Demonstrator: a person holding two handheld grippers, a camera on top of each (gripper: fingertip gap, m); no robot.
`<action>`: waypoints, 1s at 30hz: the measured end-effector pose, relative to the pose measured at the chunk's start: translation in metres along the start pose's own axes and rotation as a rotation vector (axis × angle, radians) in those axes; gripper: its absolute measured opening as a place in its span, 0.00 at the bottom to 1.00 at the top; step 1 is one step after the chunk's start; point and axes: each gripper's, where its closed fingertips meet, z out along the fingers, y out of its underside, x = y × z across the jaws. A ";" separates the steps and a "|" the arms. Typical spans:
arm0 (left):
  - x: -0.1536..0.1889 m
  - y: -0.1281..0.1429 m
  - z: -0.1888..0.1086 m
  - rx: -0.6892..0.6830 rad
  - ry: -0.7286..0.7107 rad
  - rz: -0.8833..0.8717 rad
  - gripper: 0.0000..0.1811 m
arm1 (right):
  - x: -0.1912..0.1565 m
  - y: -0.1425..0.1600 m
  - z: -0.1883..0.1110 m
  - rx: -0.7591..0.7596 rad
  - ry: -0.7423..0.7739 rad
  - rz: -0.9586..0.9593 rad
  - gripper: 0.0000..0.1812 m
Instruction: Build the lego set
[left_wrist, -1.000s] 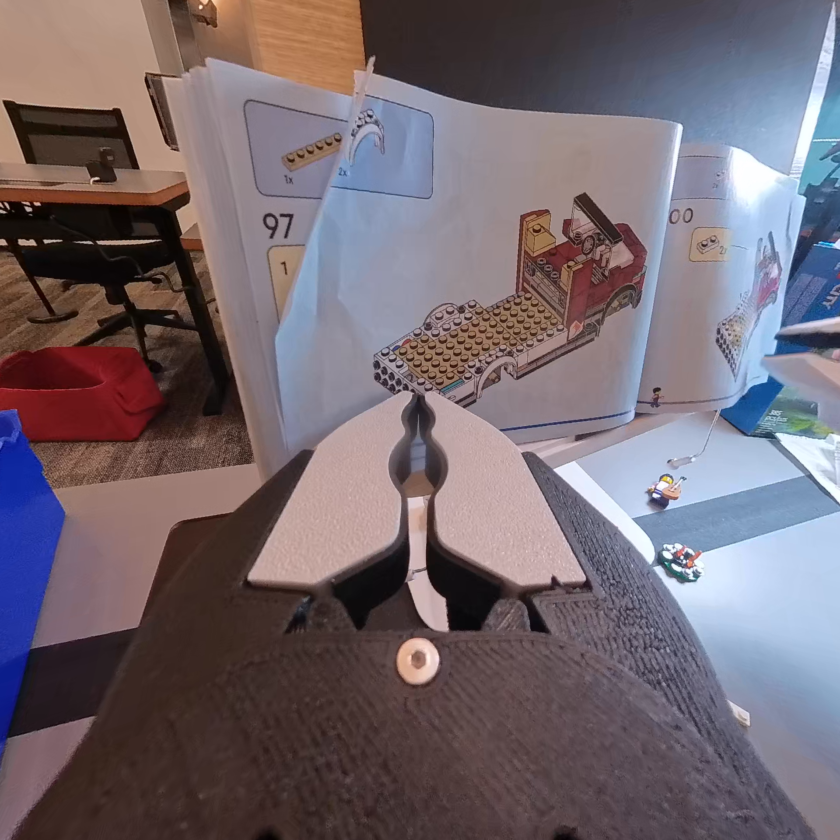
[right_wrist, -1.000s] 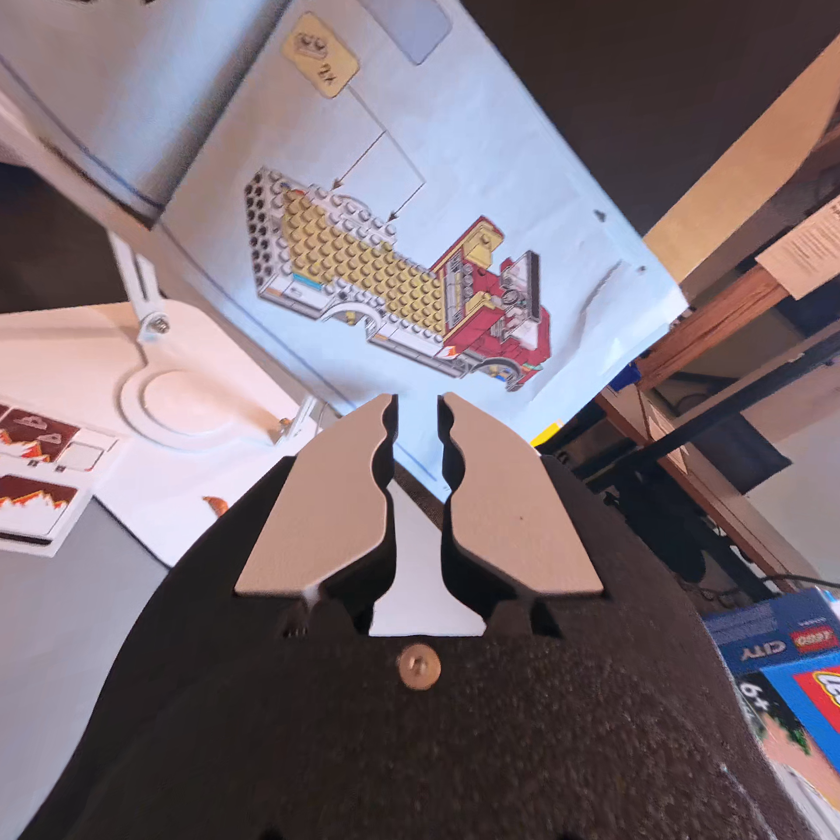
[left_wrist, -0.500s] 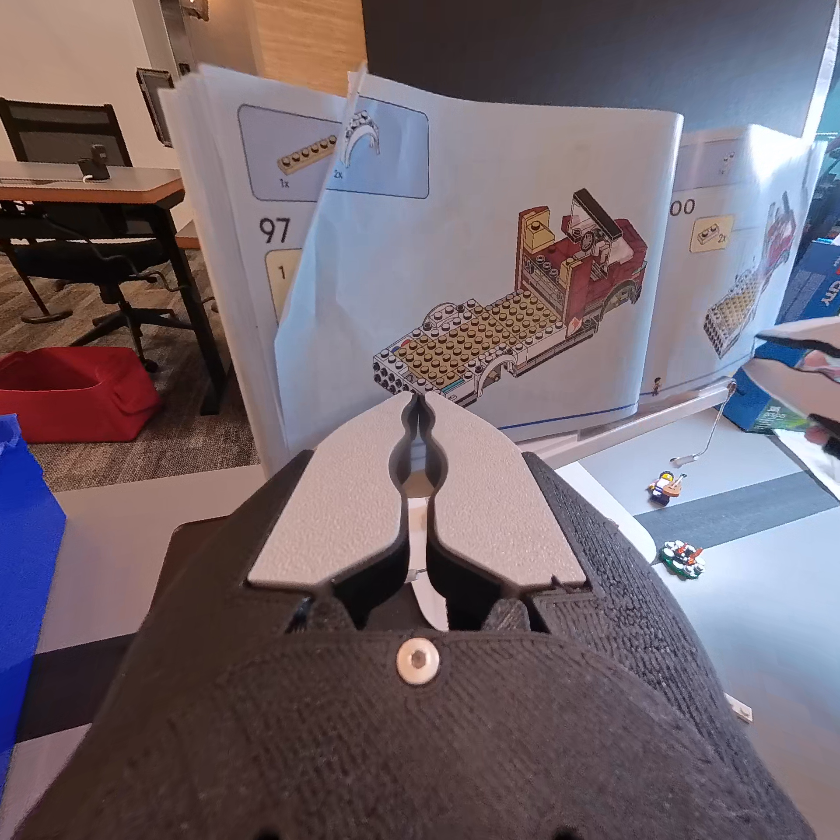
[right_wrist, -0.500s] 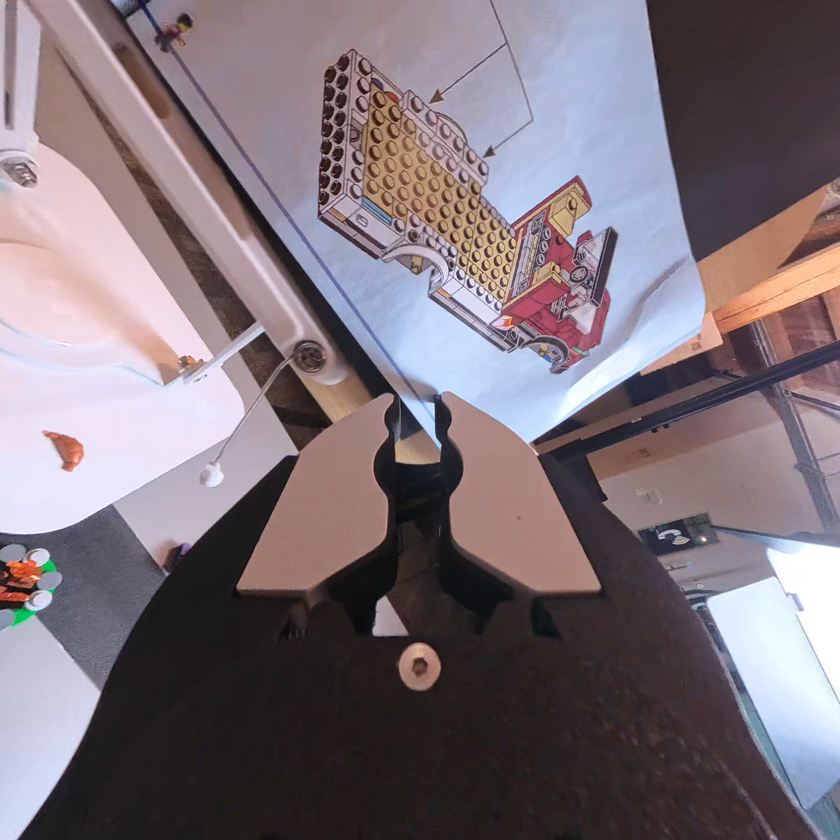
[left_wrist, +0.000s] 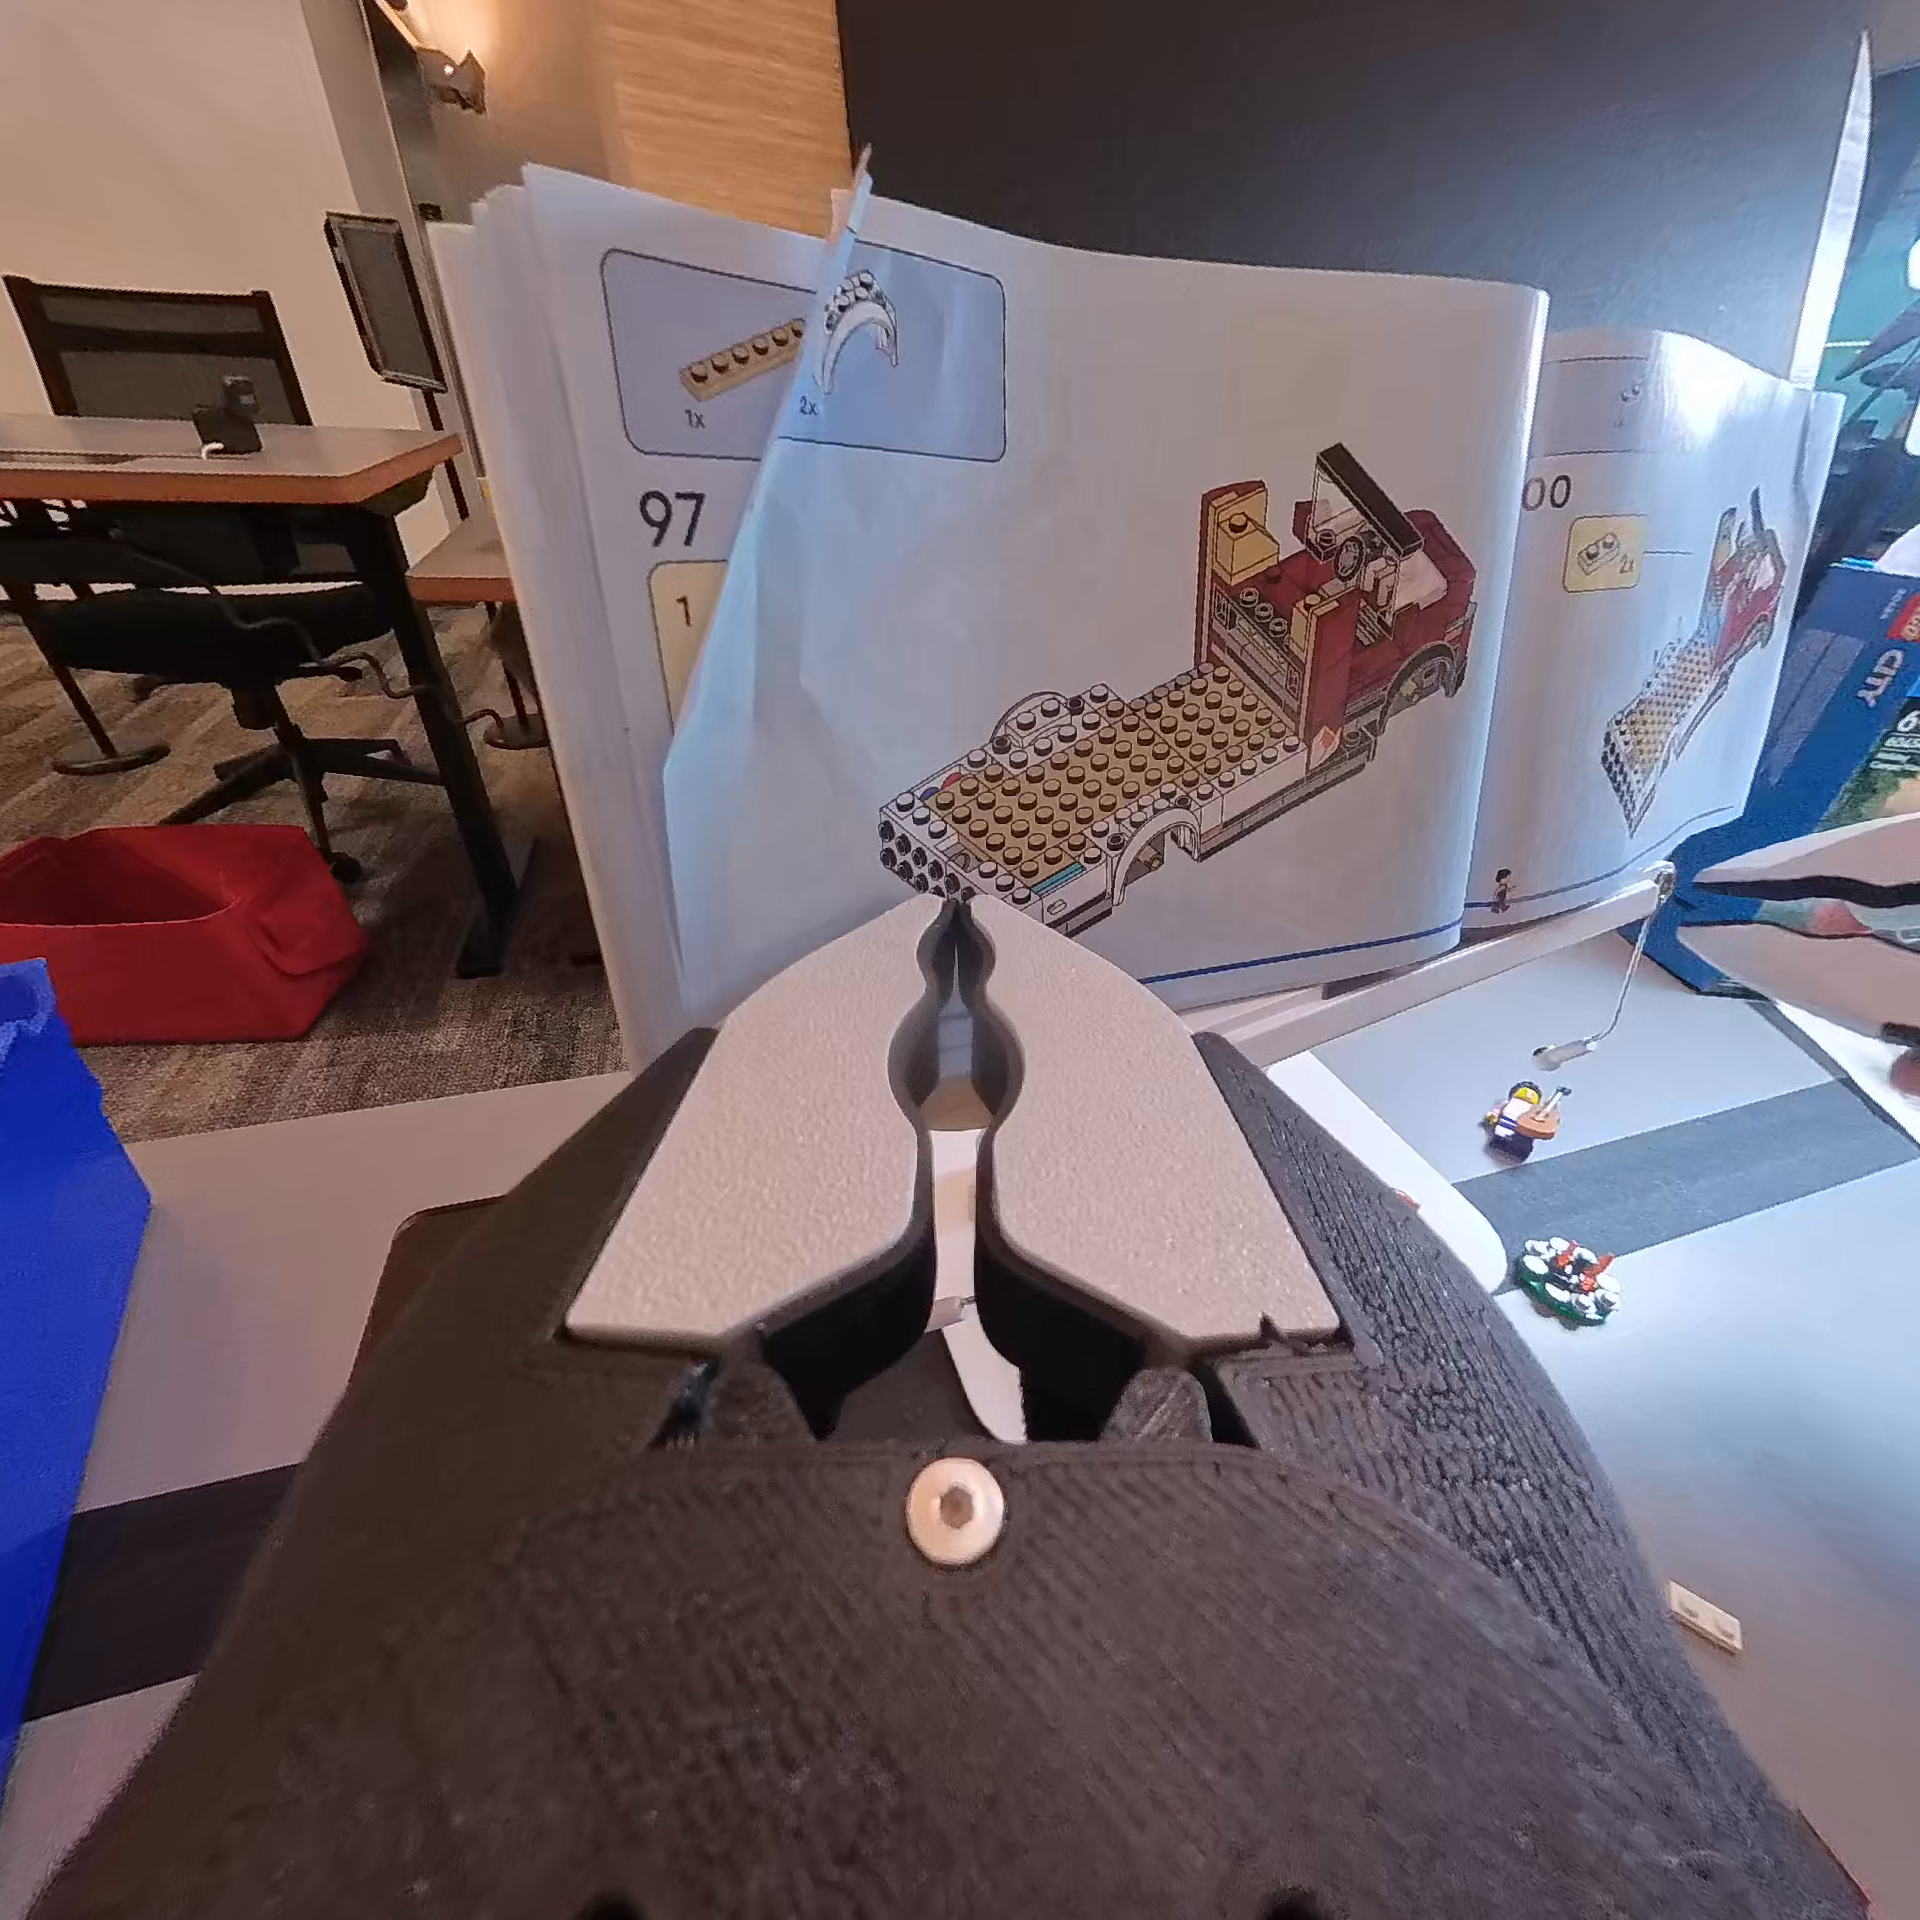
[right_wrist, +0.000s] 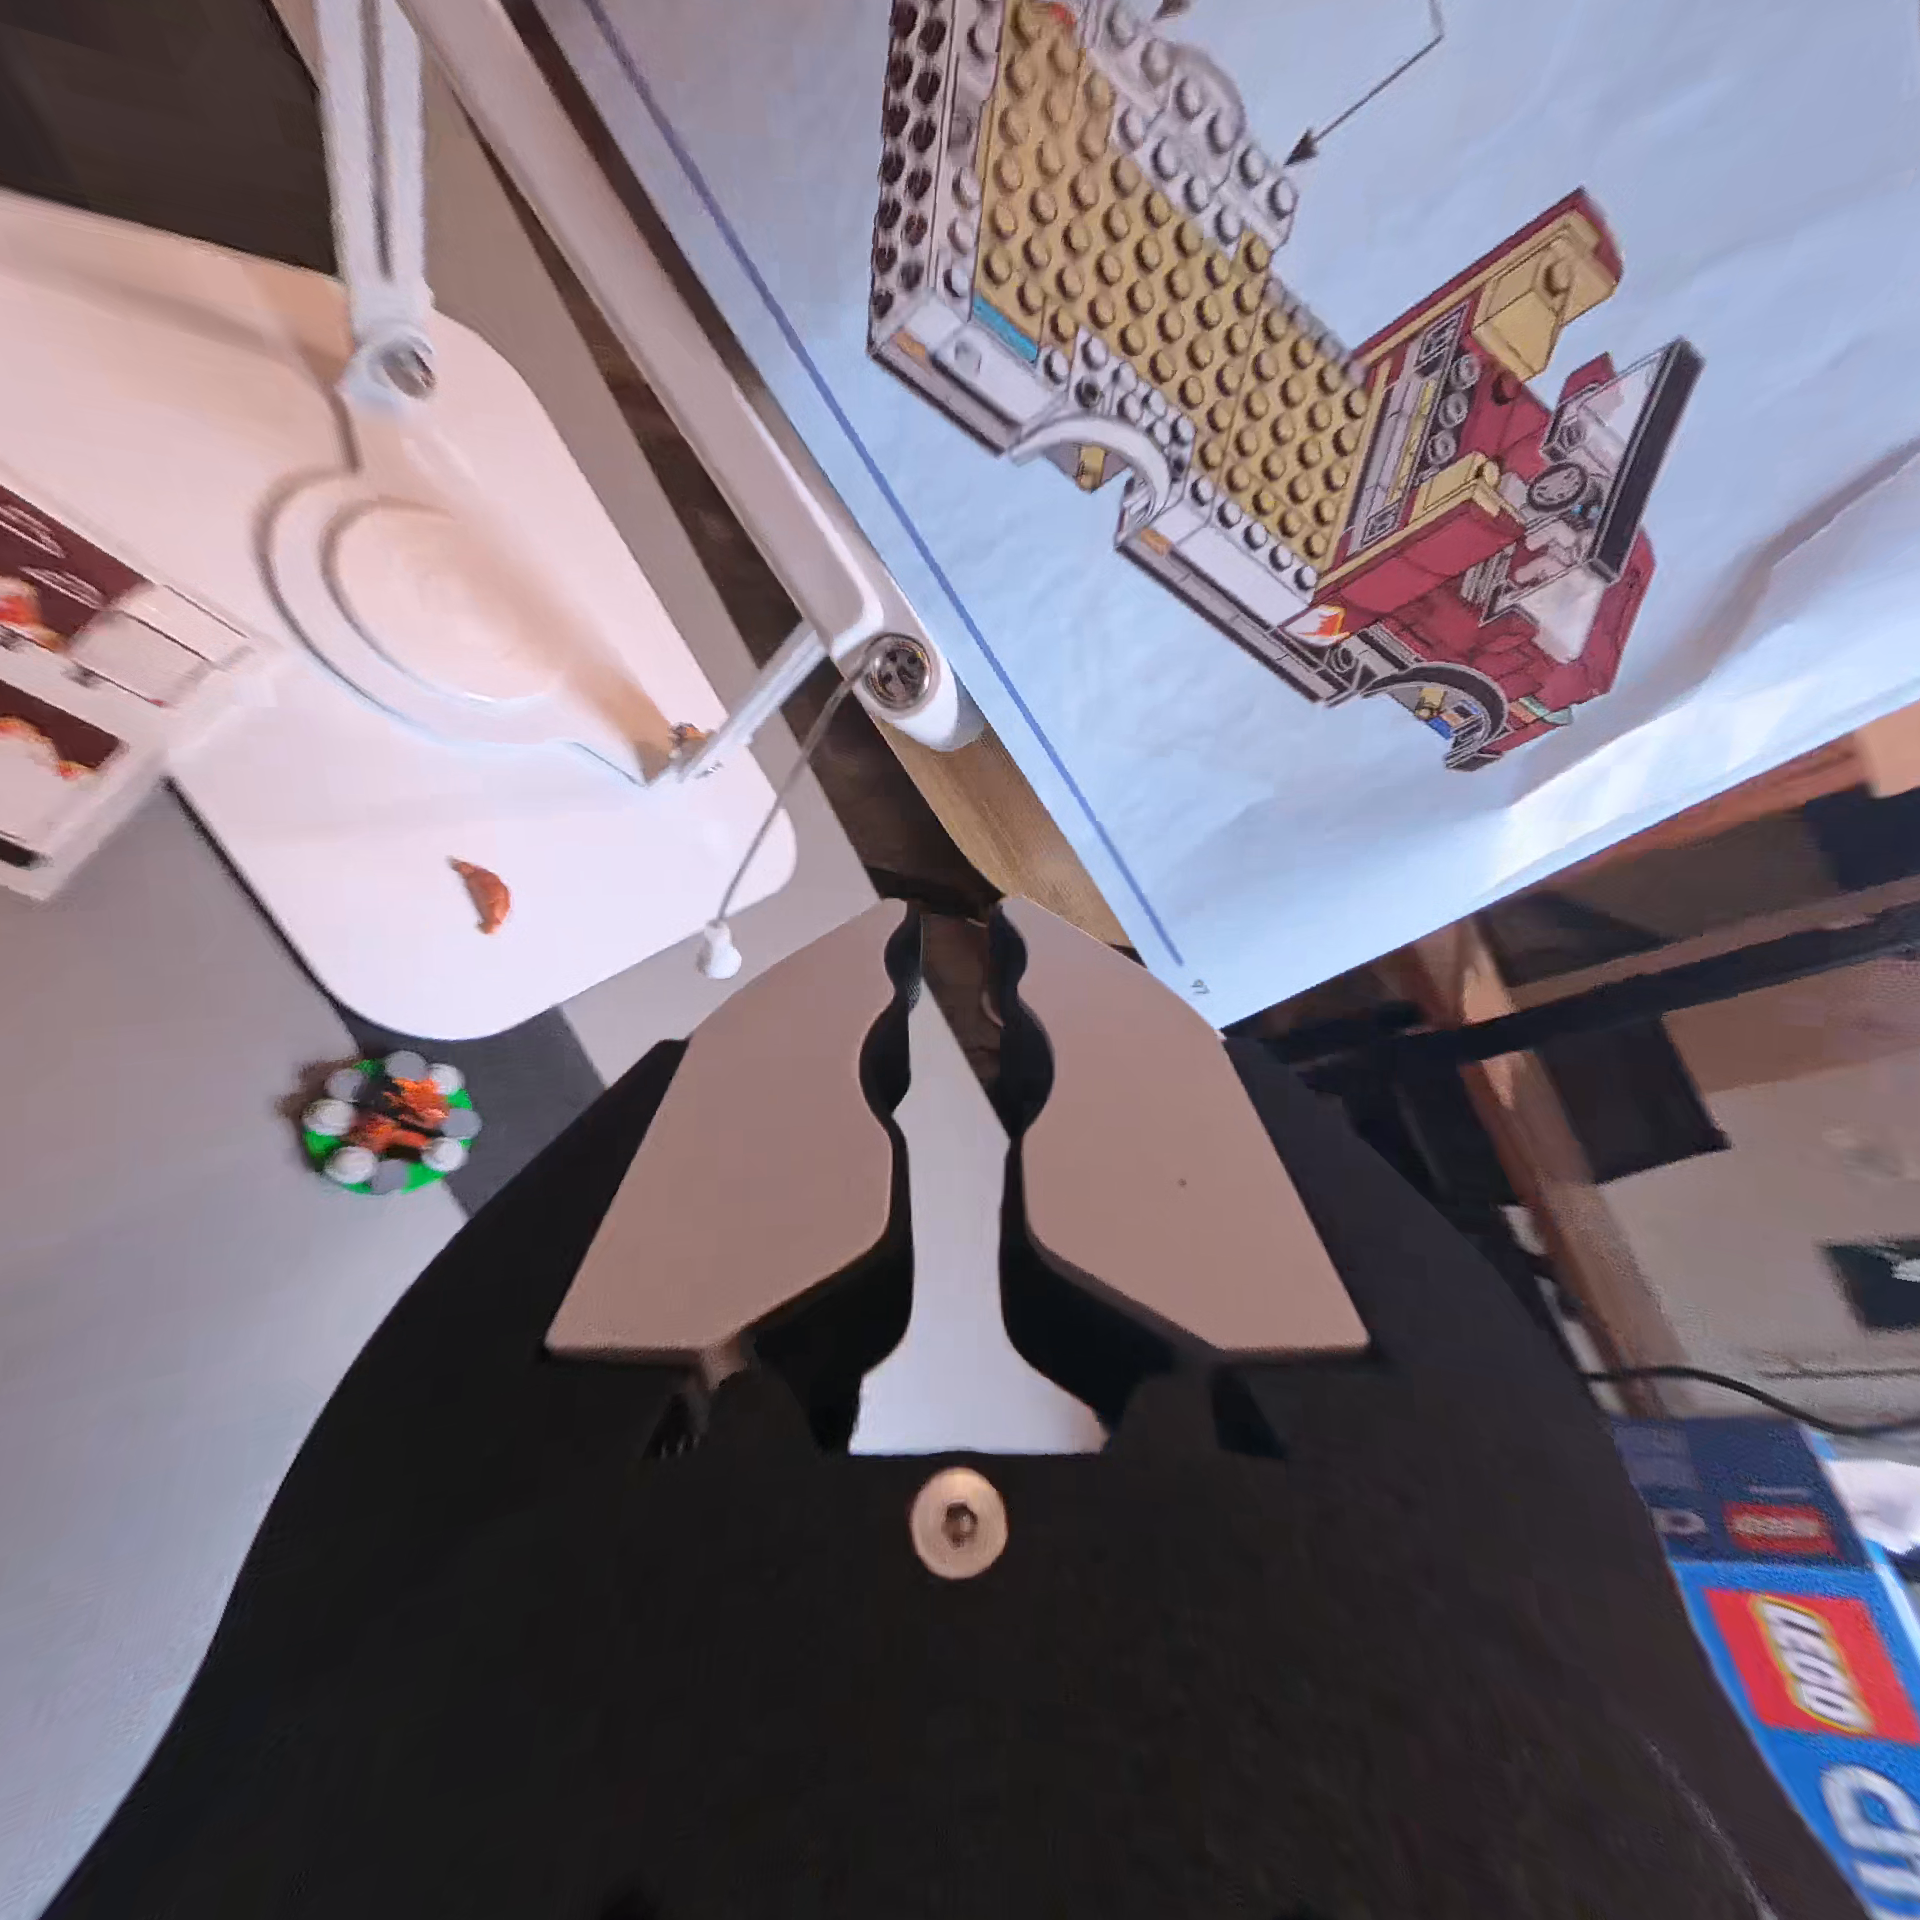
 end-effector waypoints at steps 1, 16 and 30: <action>0.000 0.000 0.000 -0.002 0.003 0.000 0.00 | -0.003 -0.007 -0.006 0.029 -0.043 0.050 0.05; -0.015 -0.066 0.013 0.036 -0.028 -0.026 0.00 | -0.016 -0.095 0.024 0.078 -0.084 0.167 0.01; 0.009 -0.080 -0.003 0.100 -0.043 0.192 0.00 | -0.010 -0.077 0.018 0.060 -0.090 0.245 0.04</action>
